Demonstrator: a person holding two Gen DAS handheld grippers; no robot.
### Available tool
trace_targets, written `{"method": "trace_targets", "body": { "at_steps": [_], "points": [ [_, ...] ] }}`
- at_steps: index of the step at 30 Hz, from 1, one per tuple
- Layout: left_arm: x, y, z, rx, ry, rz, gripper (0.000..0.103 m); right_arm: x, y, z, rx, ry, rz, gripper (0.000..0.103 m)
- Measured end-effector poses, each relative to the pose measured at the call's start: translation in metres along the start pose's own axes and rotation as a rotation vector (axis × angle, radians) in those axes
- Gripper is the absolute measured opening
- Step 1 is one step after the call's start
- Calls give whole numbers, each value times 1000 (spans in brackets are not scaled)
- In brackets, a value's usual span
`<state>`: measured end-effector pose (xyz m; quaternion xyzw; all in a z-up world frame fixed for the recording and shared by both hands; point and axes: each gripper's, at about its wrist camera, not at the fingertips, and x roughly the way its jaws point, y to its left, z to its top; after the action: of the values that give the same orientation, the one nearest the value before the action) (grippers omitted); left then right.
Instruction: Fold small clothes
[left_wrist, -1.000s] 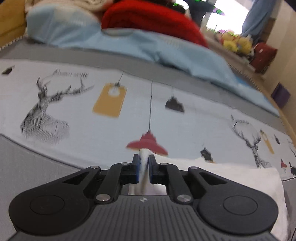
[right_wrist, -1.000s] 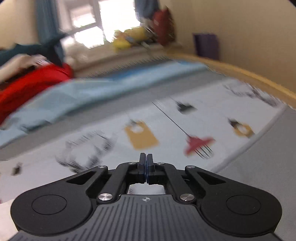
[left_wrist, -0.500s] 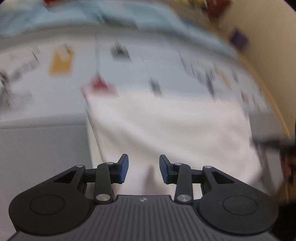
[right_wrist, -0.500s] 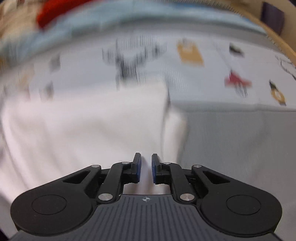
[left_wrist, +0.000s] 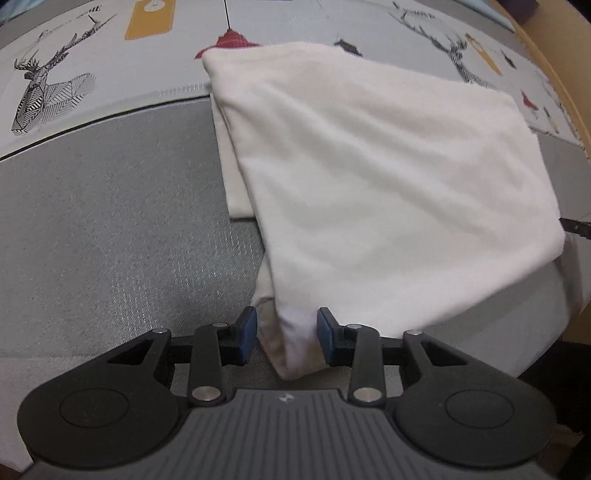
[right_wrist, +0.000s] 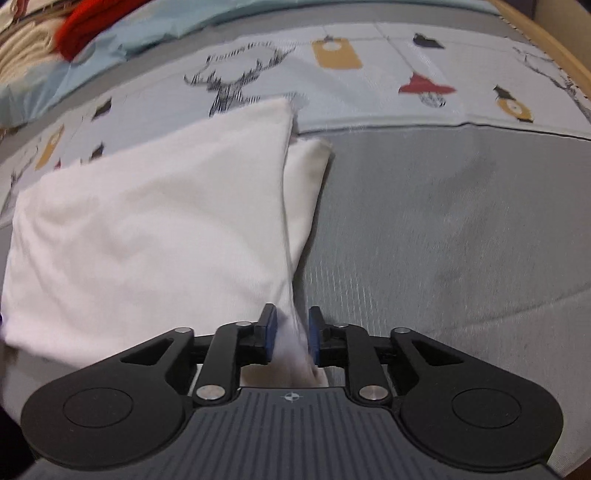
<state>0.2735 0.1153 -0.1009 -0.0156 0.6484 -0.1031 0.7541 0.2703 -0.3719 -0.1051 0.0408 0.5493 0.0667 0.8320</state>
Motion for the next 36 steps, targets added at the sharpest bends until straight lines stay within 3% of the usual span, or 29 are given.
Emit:
{"method": "trace_targets", "body": {
  "at_steps": [1, 4, 5, 7, 9, 13, 16, 18, 20, 24, 28, 31, 33, 36],
  "points": [
    [3, -3, 1, 15, 14, -4, 23, 0, 1, -1, -11, 11, -2, 25],
    [12, -15, -3, 78, 47, -4, 7, 0, 1, -2, -19, 50, 6, 25],
    [12, -17, -4, 91, 45, 2, 7, 0, 0, -4, -21, 69, 11, 25],
    [6, -17, -2, 86, 29, -3, 4, -1, 2, -7, -47, 79, 2, 12],
    [-4, -19, 0, 94, -11, 2, 4, -6, 4, -7, -68, 62, 2, 8],
    [-23, -13, 0, 56, -70, -12, 4, -19, -1, -3, -47, 38, 28, 6],
    [-8, -13, -8, 106, 16, 41, 4, -18, -12, -1, 12, 82, 29, 3],
    [4, -24, -18, 177, 63, 82, 5, -11, -5, -6, -54, 115, -20, 3],
    [0, -30, -15, 182, 37, 100, 9, -10, 5, -8, -114, 111, -45, 3],
    [-23, -32, -4, 135, -83, 83, 12, -28, -1, 2, -61, 2, -45, 4],
    [-27, -38, -8, 144, -95, 55, 12, -46, -5, 8, -32, -125, 2, 6],
    [-6, -42, -11, 198, -24, 103, 22, -32, 5, 3, -100, -72, 25, 6],
    [16, -41, -15, 206, 61, 174, 25, -11, 18, -3, -209, 19, -41, 6],
    [8, -51, -14, 217, 16, 205, 30, -5, 25, -5, -255, 43, -85, 6]
  ]
}}
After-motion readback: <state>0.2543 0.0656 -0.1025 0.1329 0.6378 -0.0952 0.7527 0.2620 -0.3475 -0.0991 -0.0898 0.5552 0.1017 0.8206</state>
